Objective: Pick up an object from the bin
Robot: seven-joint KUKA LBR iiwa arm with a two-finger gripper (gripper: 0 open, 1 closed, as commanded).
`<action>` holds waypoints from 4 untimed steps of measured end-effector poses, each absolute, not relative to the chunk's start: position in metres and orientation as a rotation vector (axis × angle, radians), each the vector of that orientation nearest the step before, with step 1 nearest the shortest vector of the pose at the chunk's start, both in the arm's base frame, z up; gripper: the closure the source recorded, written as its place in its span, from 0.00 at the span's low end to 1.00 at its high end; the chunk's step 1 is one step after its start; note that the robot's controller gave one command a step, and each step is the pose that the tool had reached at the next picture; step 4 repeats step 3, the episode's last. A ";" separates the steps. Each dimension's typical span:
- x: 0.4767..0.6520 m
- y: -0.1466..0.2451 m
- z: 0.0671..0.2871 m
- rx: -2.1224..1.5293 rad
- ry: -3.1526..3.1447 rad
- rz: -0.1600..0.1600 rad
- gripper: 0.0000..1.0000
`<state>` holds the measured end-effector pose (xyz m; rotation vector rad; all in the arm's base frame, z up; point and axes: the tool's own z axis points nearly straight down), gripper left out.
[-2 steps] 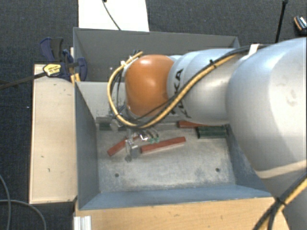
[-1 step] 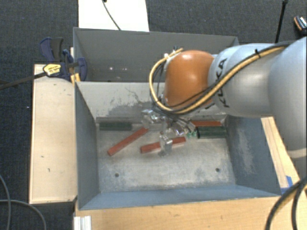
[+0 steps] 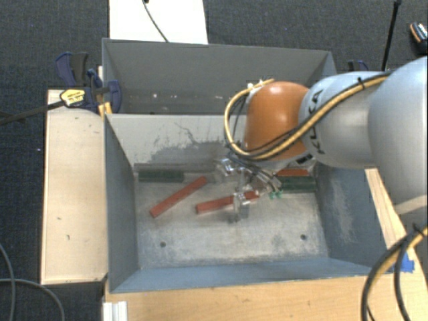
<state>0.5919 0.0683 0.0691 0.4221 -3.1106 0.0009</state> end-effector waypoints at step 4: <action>0.594 0.069 0.125 0.407 -3.124 -0.001 1.00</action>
Offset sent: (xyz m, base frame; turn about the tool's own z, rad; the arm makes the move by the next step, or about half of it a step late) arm 0.0000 0.0000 0.0000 0.0000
